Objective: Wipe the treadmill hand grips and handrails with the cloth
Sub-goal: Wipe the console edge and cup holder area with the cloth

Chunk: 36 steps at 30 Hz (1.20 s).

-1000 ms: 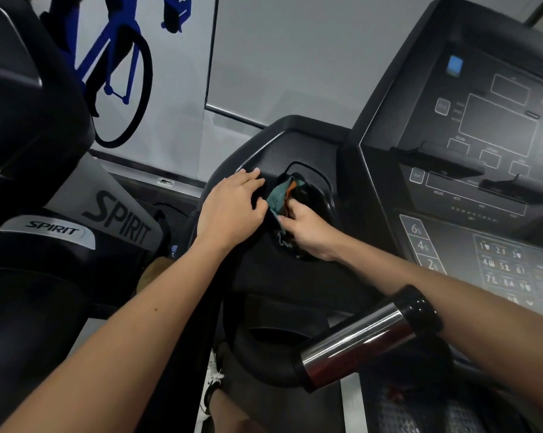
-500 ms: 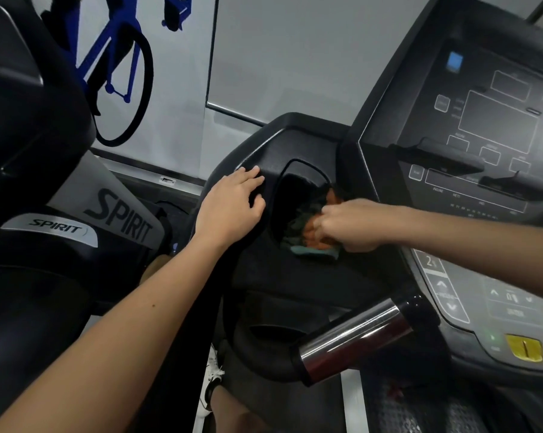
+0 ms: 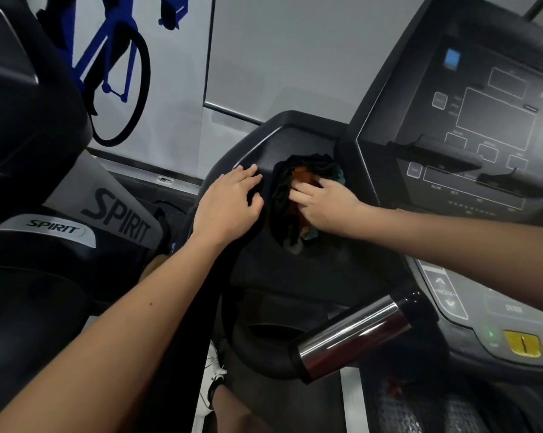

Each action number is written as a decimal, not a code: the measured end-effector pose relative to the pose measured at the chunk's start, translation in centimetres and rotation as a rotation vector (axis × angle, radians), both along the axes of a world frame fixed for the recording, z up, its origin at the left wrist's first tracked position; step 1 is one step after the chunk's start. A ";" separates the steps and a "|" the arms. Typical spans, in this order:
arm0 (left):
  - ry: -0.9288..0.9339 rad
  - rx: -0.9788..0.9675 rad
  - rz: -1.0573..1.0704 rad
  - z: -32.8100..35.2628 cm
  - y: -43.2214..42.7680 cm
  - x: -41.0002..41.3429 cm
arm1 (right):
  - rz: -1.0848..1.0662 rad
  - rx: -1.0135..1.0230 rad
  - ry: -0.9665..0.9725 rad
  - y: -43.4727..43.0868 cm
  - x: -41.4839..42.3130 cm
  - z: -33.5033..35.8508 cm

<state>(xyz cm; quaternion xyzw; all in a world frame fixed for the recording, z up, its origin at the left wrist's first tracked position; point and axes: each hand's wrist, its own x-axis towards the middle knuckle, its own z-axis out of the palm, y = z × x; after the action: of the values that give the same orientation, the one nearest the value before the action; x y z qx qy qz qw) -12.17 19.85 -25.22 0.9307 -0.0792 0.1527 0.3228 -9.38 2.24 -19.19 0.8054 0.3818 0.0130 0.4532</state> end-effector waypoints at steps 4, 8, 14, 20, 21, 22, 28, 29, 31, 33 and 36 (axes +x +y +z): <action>0.009 -0.004 0.001 0.0 0.1 -0.1 | -0.183 0.026 0.138 0.6 -0.8 0.0; 0.000 0.000 0.005 0.1 0.1 0.0 | -0.156 0.047 0.184 1.6 -0.4 0.9; -0.007 0.037 0.018 0.3 -0.3 -0.1 | -0.085 0.087 0.217 0.9 0.2 0.3; 0.025 0.009 -0.002 0.3 0.0 -0.3 | -0.369 -0.166 0.373 0.2 -1.1 0.2; 0.020 0.002 0.003 0.3 0.0 -0.3 | -0.395 -0.116 0.449 0.3 -1.4 0.6; 0.017 -0.004 0.007 0.3 0.0 -0.3 | -0.430 -0.050 0.526 0.4 -1.7 1.1; 0.004 -0.008 0.028 0.3 -0.1 -0.1 | -0.770 0.940 1.167 0.8 -3.4 1.0; 0.004 -0.004 0.026 0.3 -0.1 0.0 | -0.787 1.125 1.212 0.8 -3.4 0.0; 0.002 0.008 0.019 0.3 0.0 0.0 | -0.807 1.451 1.218 1.4 -3.0 -1.6; -0.003 0.013 0.017 0.4 0.0 0.0 | -0.825 1.693 1.168 2.3 -2.3 -2.5; -0.014 0.019 0.020 0.4 -0.1 0.0 | -0.859 1.915 1.132 2.9 -2.0 -3.5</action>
<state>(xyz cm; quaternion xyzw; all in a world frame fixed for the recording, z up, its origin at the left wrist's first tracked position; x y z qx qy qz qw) -12.20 19.73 -24.86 0.9333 -0.0737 0.1619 0.3120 -11.42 5.10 -22.69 0.7694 0.0615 -0.2172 -0.5975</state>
